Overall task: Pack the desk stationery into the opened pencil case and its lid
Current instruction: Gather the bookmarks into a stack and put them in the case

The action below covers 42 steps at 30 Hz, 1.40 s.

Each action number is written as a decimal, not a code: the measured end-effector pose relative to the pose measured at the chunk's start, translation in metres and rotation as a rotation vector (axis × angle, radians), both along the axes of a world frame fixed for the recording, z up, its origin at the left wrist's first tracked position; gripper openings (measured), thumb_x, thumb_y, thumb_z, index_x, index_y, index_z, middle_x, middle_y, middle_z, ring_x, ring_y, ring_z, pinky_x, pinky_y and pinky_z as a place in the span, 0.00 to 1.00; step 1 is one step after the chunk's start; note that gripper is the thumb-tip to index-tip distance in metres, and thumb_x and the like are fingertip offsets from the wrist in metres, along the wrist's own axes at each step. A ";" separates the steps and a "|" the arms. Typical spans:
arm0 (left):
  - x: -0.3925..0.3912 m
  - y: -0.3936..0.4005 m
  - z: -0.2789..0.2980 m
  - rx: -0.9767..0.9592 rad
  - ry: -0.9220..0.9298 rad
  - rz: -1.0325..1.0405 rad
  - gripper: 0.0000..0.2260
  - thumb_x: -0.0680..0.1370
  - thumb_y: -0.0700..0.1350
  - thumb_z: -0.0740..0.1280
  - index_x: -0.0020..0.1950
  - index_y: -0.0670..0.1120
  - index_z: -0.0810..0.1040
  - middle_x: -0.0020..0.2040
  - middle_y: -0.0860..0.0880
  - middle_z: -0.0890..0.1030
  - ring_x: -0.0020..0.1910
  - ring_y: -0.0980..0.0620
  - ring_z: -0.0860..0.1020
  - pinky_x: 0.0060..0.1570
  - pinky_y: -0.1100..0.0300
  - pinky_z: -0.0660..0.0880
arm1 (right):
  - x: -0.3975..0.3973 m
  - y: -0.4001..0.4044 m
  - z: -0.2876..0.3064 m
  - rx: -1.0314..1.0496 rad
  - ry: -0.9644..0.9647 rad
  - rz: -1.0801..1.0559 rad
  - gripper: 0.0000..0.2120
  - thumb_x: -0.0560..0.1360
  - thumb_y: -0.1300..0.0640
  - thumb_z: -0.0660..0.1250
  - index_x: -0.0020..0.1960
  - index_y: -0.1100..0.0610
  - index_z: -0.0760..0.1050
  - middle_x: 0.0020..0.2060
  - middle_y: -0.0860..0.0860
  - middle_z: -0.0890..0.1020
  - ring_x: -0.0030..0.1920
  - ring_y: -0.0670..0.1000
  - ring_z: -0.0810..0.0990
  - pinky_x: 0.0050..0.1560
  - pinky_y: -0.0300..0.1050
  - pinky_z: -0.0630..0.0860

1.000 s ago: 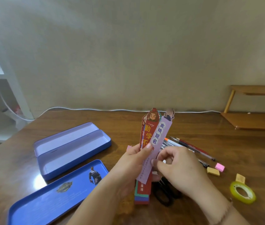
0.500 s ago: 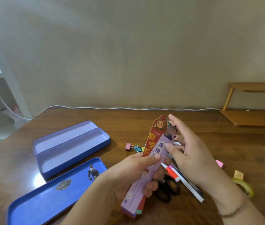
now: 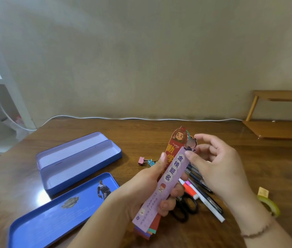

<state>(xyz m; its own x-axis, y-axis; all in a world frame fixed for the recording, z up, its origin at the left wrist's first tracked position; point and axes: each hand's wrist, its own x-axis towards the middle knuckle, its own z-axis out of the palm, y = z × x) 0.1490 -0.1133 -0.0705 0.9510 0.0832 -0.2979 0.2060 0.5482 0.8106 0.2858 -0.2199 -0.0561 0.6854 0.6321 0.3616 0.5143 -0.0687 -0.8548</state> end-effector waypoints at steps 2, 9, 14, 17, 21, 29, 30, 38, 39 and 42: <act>-0.006 0.006 -0.007 0.021 0.044 -0.004 0.30 0.75 0.69 0.53 0.55 0.45 0.77 0.35 0.48 0.73 0.25 0.55 0.71 0.26 0.64 0.68 | 0.000 0.000 -0.001 0.010 0.028 -0.012 0.18 0.71 0.53 0.73 0.60 0.46 0.74 0.41 0.44 0.84 0.44 0.45 0.83 0.37 0.43 0.81; -0.006 0.005 -0.005 0.076 0.068 0.006 0.29 0.75 0.68 0.55 0.59 0.47 0.79 0.37 0.47 0.74 0.27 0.54 0.72 0.27 0.63 0.70 | 0.005 -0.003 -0.001 0.048 -0.118 -0.101 0.18 0.72 0.56 0.73 0.60 0.49 0.75 0.41 0.45 0.83 0.43 0.44 0.81 0.38 0.38 0.77; -0.008 -0.005 -0.001 0.192 0.049 -0.114 0.26 0.77 0.69 0.53 0.53 0.48 0.75 0.35 0.48 0.69 0.23 0.56 0.68 0.24 0.65 0.64 | 0.003 -0.003 -0.001 0.027 -0.253 0.018 0.26 0.71 0.59 0.73 0.66 0.45 0.72 0.60 0.40 0.73 0.57 0.42 0.76 0.48 0.37 0.78; -0.008 -0.008 -0.003 0.263 0.023 -0.071 0.19 0.78 0.64 0.60 0.48 0.50 0.77 0.33 0.47 0.66 0.22 0.55 0.65 0.24 0.67 0.61 | -0.003 -0.006 0.000 -0.004 -0.213 0.285 0.28 0.74 0.65 0.69 0.65 0.39 0.71 0.58 0.37 0.77 0.48 0.45 0.83 0.47 0.40 0.81; -0.008 -0.007 0.000 0.280 0.032 0.025 0.17 0.77 0.62 0.60 0.37 0.53 0.77 0.32 0.49 0.67 0.22 0.56 0.63 0.24 0.67 0.57 | -0.013 -0.005 -0.002 -0.085 -0.490 0.348 0.19 0.74 0.64 0.62 0.60 0.47 0.79 0.55 0.37 0.77 0.54 0.35 0.76 0.53 0.26 0.69; -0.012 0.003 -0.001 0.187 0.007 -0.022 0.22 0.79 0.63 0.57 0.53 0.47 0.79 0.35 0.47 0.72 0.24 0.55 0.68 0.23 0.66 0.65 | 0.001 -0.007 0.006 -0.079 -0.453 0.272 0.16 0.74 0.71 0.66 0.50 0.50 0.80 0.47 0.43 0.78 0.50 0.38 0.76 0.44 0.23 0.70; -0.014 0.005 -0.001 0.218 0.000 -0.028 0.20 0.80 0.60 0.58 0.57 0.47 0.79 0.36 0.46 0.73 0.24 0.54 0.69 0.23 0.65 0.66 | 0.006 -0.009 0.009 -0.062 -0.448 0.195 0.16 0.74 0.70 0.66 0.49 0.50 0.80 0.46 0.43 0.78 0.50 0.37 0.76 0.44 0.22 0.69; -0.024 0.023 0.009 0.363 -0.016 0.401 0.16 0.79 0.55 0.60 0.49 0.47 0.84 0.46 0.43 0.83 0.29 0.53 0.76 0.26 0.65 0.71 | 0.026 -0.018 0.011 -0.037 -0.115 0.018 0.11 0.76 0.64 0.65 0.43 0.48 0.78 0.39 0.42 0.80 0.41 0.41 0.78 0.32 0.31 0.73; -0.025 0.025 0.009 0.337 -0.012 0.457 0.15 0.79 0.54 0.61 0.43 0.48 0.84 0.45 0.43 0.83 0.27 0.53 0.74 0.25 0.66 0.71 | 0.025 -0.017 0.012 -0.055 -0.057 0.081 0.10 0.76 0.64 0.66 0.42 0.49 0.78 0.35 0.42 0.81 0.36 0.40 0.77 0.30 0.33 0.73; -0.027 0.025 0.009 0.300 0.023 0.484 0.15 0.79 0.50 0.62 0.37 0.47 0.81 0.43 0.42 0.83 0.25 0.54 0.71 0.23 0.67 0.70 | 0.018 -0.016 0.013 -0.173 -0.110 0.232 0.07 0.76 0.59 0.67 0.42 0.49 0.80 0.29 0.39 0.80 0.28 0.40 0.75 0.26 0.33 0.68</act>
<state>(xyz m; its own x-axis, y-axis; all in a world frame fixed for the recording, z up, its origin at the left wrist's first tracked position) 0.1219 -0.0887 -0.0612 0.7769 0.5921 -0.2141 0.0080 0.3306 0.9437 0.3038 -0.2363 -0.0429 0.4779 0.8259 0.2992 0.6220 -0.0777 -0.7791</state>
